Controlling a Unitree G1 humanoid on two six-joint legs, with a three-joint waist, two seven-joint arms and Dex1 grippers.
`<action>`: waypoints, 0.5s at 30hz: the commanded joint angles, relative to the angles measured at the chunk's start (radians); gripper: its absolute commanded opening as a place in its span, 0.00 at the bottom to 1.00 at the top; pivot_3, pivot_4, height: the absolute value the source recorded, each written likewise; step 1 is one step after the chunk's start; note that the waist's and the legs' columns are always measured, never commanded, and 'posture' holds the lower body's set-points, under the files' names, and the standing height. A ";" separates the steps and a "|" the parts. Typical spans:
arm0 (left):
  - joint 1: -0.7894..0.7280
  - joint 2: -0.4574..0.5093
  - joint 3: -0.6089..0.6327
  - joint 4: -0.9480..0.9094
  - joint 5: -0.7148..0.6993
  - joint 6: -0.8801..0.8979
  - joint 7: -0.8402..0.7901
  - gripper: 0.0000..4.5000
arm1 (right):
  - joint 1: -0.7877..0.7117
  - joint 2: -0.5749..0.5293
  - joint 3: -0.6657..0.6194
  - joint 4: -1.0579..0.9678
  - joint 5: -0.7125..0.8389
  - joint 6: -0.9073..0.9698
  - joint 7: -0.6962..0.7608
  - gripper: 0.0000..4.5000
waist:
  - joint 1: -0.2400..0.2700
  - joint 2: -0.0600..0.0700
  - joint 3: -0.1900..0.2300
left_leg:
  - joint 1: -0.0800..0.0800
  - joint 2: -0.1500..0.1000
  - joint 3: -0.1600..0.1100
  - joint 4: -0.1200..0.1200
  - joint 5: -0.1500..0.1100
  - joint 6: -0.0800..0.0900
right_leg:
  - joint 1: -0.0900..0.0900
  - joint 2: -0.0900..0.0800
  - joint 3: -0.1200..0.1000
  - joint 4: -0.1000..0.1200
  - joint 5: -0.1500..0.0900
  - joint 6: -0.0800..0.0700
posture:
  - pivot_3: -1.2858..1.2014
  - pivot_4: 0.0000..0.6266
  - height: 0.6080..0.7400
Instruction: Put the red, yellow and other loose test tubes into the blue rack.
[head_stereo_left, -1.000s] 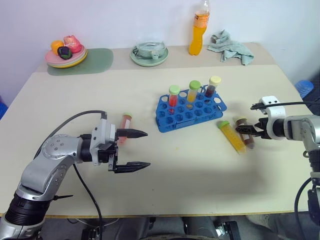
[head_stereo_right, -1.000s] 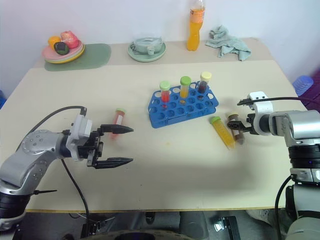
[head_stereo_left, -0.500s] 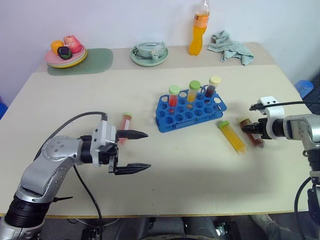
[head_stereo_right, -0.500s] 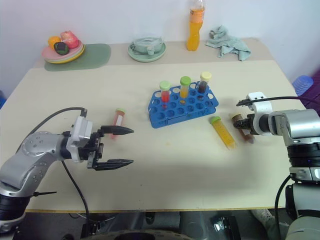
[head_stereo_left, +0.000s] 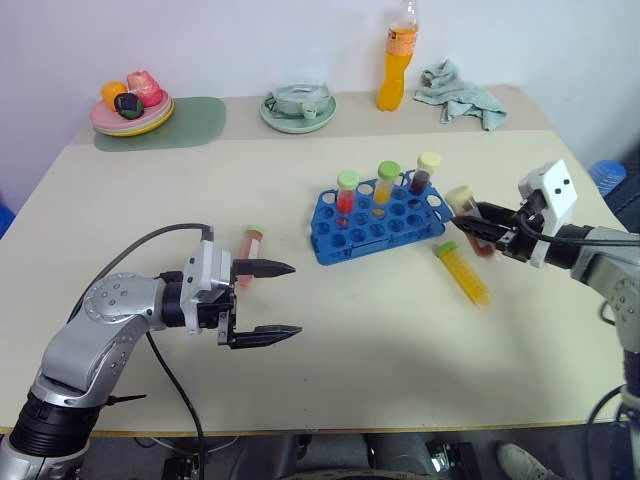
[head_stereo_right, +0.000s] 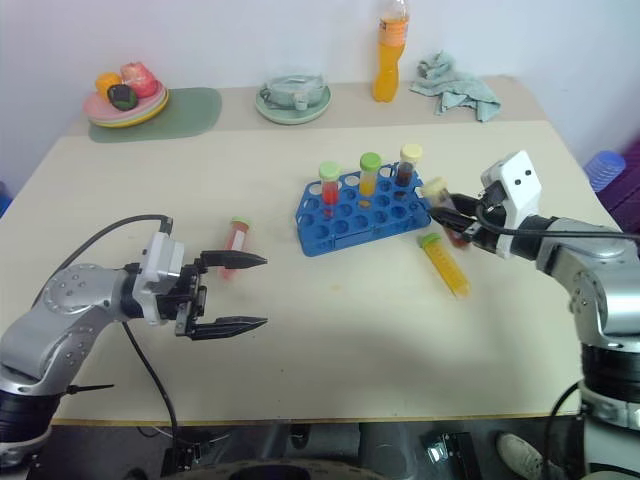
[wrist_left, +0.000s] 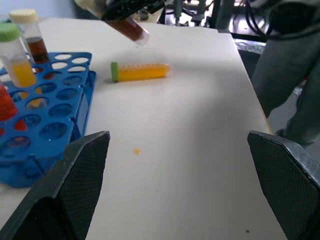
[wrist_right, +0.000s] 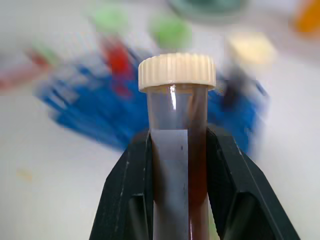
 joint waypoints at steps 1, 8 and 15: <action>-0.011 -0.023 0.019 0.000 -0.010 -0.018 0.021 1.00 | -0.002 0.141 -0.057 0.012 0.062 -0.184 -0.005 0.18 | 0.001 0.000 0.000 | 0.000 0.000 0.000 0.000 0.000 0.000 | 0.000 0.000 0.000 0.000 0.000 0.000 | 0.52 0.24 0.99; -0.011 -0.108 0.031 0.023 0.021 -0.051 0.117 1.00 | 0.000 0.374 -0.004 0.144 -0.053 -0.538 -0.088 0.18 | -0.001 0.000 0.000 | 0.001 0.000 0.000 0.000 0.000 -0.001 | -0.001 0.001 0.000 0.000 0.000 0.000 | 0.52 0.24 0.99; 0.015 -0.214 -0.003 0.041 0.088 -0.087 0.255 1.00 | -0.074 0.501 0.033 0.370 -0.157 -0.867 -0.145 0.18 | -0.007 0.001 0.000 | 0.002 0.000 0.000 -0.001 0.001 -0.002 | -0.002 0.004 0.001 0.004 0.001 -0.001 | 0.52 0.24 0.99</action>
